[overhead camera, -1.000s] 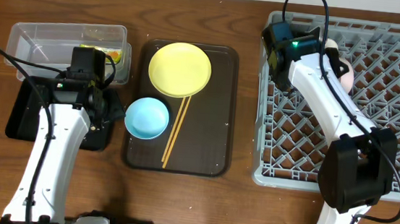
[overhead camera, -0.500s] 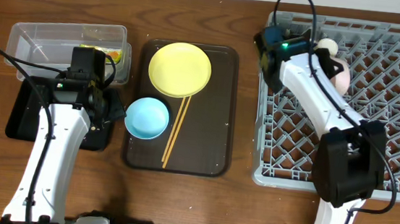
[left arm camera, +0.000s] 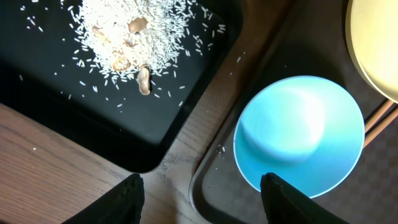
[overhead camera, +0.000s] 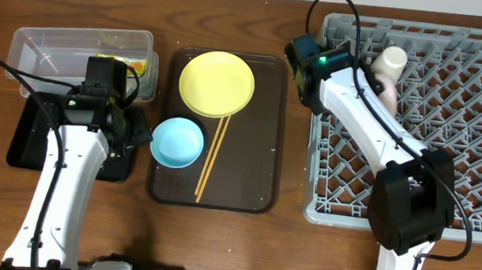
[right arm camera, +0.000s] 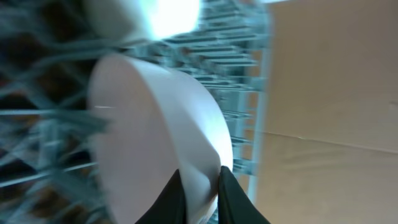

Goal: Sort waste into correct bins and load items into the dishwasher rack
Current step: 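Release the pink bowl and lift the right gripper away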

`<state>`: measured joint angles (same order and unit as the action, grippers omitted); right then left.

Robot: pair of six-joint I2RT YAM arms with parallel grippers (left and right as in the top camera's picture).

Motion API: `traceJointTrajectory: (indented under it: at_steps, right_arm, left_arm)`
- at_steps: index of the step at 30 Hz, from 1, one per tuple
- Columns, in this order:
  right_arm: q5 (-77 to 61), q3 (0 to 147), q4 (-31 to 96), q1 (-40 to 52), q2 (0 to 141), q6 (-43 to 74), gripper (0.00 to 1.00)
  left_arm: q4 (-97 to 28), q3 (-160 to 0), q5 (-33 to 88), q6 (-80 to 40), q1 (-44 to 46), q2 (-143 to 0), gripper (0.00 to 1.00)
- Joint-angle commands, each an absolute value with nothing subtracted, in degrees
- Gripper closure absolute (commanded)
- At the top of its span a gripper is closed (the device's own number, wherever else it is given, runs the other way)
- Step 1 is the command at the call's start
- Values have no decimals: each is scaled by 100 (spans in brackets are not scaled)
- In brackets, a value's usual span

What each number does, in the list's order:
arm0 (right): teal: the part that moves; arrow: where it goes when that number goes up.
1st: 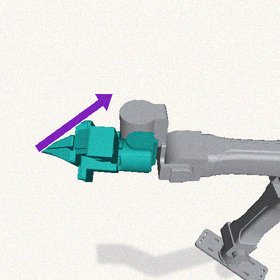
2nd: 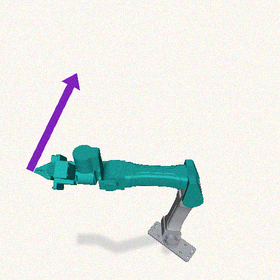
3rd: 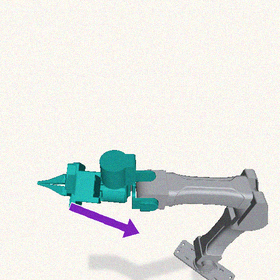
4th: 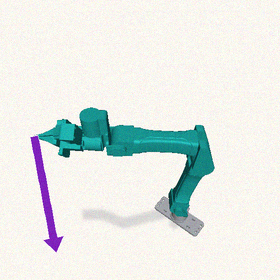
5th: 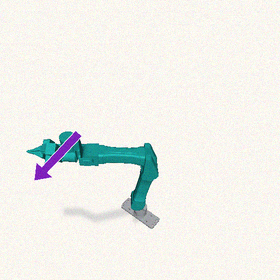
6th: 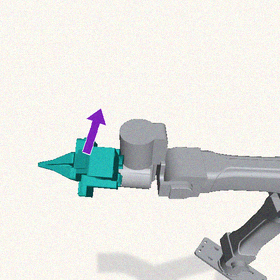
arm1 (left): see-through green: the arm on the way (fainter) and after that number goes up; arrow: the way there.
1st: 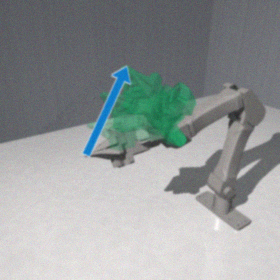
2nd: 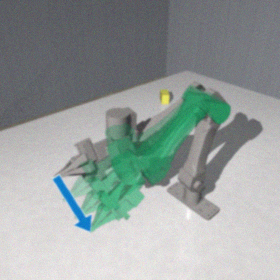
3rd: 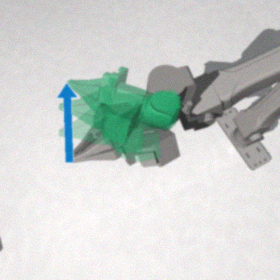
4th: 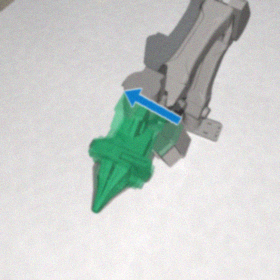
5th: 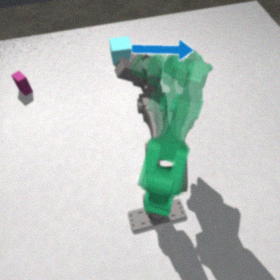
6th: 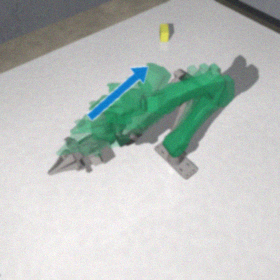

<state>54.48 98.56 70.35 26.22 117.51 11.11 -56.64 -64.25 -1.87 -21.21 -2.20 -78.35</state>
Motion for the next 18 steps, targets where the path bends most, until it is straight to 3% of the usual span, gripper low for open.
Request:
traceJointTrajectory:
  at_steps: [1,10,15,18]
  right_arm:
    - [3291,9756,7109,2558,11898,1229,93]
    - [2615,9756,7131,2556,11404,1398,89]
    - [2294,9758,6910,2552,10746,1479,65]
    - [2064,9758,6700,2554,10425,1479,58]
  left_arm:
    - [-5693,-6396,-200,-2174,-246,-7828,37]
    - [-5693,-6396,-204,-2174,-246,-7846,37]
    - [-5693,-6396,-215,-2171,-246,-7846,37]
    - [-5693,-6396,-215,-2171,-246,-7846,37]
